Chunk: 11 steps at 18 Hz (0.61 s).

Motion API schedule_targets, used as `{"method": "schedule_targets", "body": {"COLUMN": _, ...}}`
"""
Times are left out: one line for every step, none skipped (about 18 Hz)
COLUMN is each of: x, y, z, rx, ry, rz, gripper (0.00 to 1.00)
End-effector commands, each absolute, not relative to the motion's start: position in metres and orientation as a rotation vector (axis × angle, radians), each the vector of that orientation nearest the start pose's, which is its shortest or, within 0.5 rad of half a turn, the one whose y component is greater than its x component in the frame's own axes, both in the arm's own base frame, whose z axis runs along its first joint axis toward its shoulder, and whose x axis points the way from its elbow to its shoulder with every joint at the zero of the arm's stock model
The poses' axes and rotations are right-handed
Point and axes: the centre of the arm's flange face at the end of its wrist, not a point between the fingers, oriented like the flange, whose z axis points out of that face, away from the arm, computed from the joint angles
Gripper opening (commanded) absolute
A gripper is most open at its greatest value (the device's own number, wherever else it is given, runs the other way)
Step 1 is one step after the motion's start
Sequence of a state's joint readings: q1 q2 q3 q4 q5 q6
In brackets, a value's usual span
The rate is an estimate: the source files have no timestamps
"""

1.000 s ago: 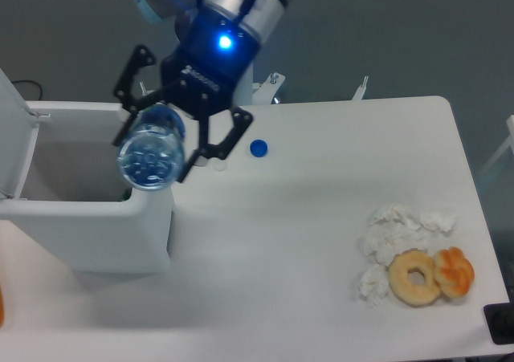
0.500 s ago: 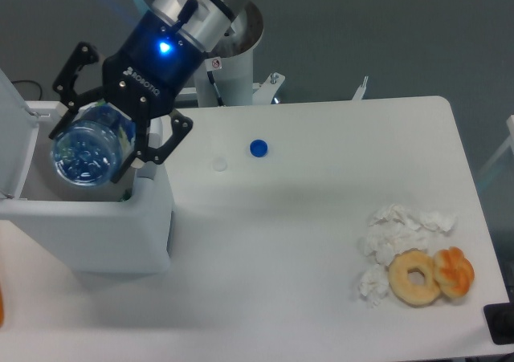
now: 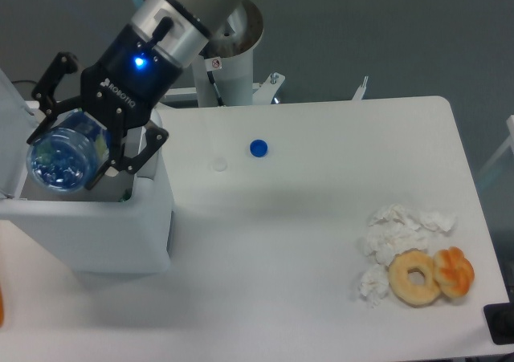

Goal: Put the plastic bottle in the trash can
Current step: 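Lower the bottle into the bin opening, tilting it neck-down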

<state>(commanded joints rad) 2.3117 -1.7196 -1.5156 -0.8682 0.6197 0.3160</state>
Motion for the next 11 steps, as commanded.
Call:
{"method": "schedule_targets", "body": {"x": -0.226, "y": 0.565, "z": 0.555, "rx": -2.122, "ry": -0.11, "rz": -0.6, "gripper": 0.79}}
{"method": "schedule_targets", "body": {"x": -0.225, "y": 0.565, "z": 0.554, "rx": -2.123, "ry": -0.104, "rz": -0.6, "gripper": 0.79}}
{"method": "schedule_targets", "body": {"x": -0.227, "y": 0.568, "z": 0.55, "rx": -2.126, "ry": -0.098, "rz": -0.601, "gripper": 0.79}}
{"method": "schedule_targets", "body": {"x": -0.227, "y": 0.568, "z": 0.549, "rx": -2.126, "ry": -0.086, "rz": -0.595, "gripper": 0.79}}
{"method": "schedule_targets", "body": {"x": -0.228, "y": 0.57, "z": 0.545, "rx": -2.129, "ry": -0.083, "rz": -0.598, "gripper": 0.79}}
{"method": "schedule_targets", "body": {"x": -0.224, "y": 0.573, "z": 0.544, "rx": -2.13, "ry": -0.075, "rz": -0.605, "gripper": 0.79}}
{"method": "schedule_targets", "body": {"x": -0.22, "y": 0.575, "z": 0.543, "rx": -2.132, "ry": -0.067, "rz": -0.611, "gripper": 0.79}}
{"method": "schedule_targets", "body": {"x": -0.219, "y": 0.577, "z": 0.54, "rx": -2.136, "ry": -0.067, "rz": -0.615, "gripper": 0.79}}
{"method": "schedule_targets", "body": {"x": -0.218, "y": 0.577, "z": 0.539, "rx": -2.136, "ry": -0.066, "rz": -0.618, "gripper": 0.79}}
{"method": "schedule_targets", "body": {"x": -0.217, "y": 0.578, "z": 0.539, "rx": -2.137, "ry": -0.065, "rz": -0.62, "gripper": 0.79}}
{"method": "schedule_targets", "body": {"x": -0.213, "y": 0.579, "z": 0.538, "rx": -2.14, "ry": -0.059, "rz": -0.627, "gripper": 0.79}}
